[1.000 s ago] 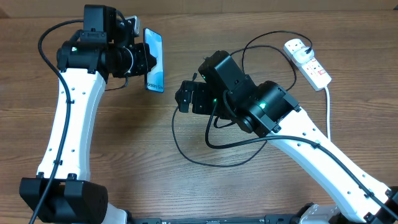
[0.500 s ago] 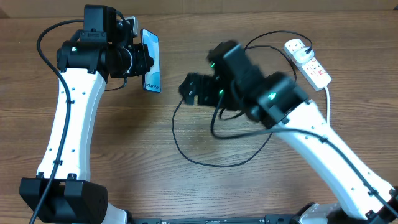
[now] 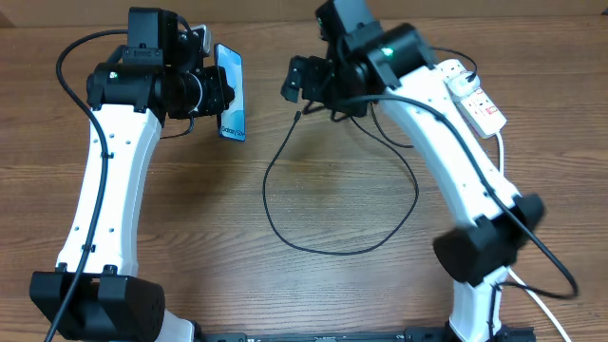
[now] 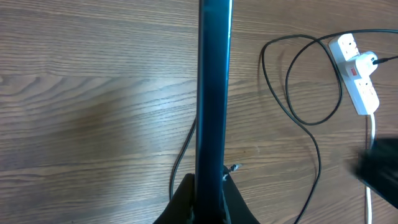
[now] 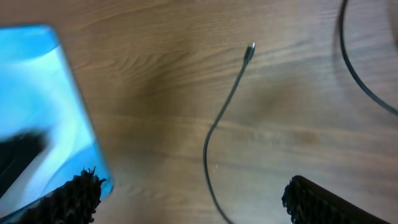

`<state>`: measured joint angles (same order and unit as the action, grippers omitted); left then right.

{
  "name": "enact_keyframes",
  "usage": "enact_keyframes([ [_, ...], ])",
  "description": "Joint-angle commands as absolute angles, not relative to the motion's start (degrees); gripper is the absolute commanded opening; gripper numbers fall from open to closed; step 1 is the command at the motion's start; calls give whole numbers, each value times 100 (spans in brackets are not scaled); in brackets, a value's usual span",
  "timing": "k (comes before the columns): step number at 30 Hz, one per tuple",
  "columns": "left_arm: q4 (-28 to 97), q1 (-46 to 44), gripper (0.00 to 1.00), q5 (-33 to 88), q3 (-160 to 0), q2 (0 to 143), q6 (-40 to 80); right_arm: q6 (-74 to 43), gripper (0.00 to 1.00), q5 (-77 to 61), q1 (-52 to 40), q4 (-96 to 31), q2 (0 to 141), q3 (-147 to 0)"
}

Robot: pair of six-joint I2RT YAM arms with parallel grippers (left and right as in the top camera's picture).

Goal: Plug charger to phone and switch on socket

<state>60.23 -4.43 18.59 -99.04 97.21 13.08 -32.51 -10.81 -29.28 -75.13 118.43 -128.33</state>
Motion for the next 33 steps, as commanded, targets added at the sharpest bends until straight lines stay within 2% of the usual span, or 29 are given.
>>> enact_keyframes([
  [1, 5972, -443, 4, 1892, -9979, 9710, 1177, -3164, 97, -1166, -2875, -7109, 12138, -13056],
  [5, 5977, -445, 4, 1909, -9979, 9710, 1179, -3168, 100, -1066, -2902, -6379, 12427, -13054],
  [8, 5977, -451, 4, 1909, -9979, 9710, 1179, -3581, 99, -392, -2932, -6101, 12619, -13052],
  [17, 6003, -454, 4, 1907, -9979, 9710, 1179, -4206, 88, 217, -2934, -5776, 13432, -13052],
  [21, 6003, -454, 4, 1907, -9979, 9710, 1177, -4222, 76, 283, -2982, -5771, 13784, -13047],
  [24, 6003, -454, 4, 1907, -9979, 9710, 1177, -4224, 72, 296, -3048, -5787, 14011, -13047],
  [33, 6003, -454, 4, 1905, -9979, 9710, 1177, -4324, 68, 360, -3238, -5924, 14429, -13047],
])
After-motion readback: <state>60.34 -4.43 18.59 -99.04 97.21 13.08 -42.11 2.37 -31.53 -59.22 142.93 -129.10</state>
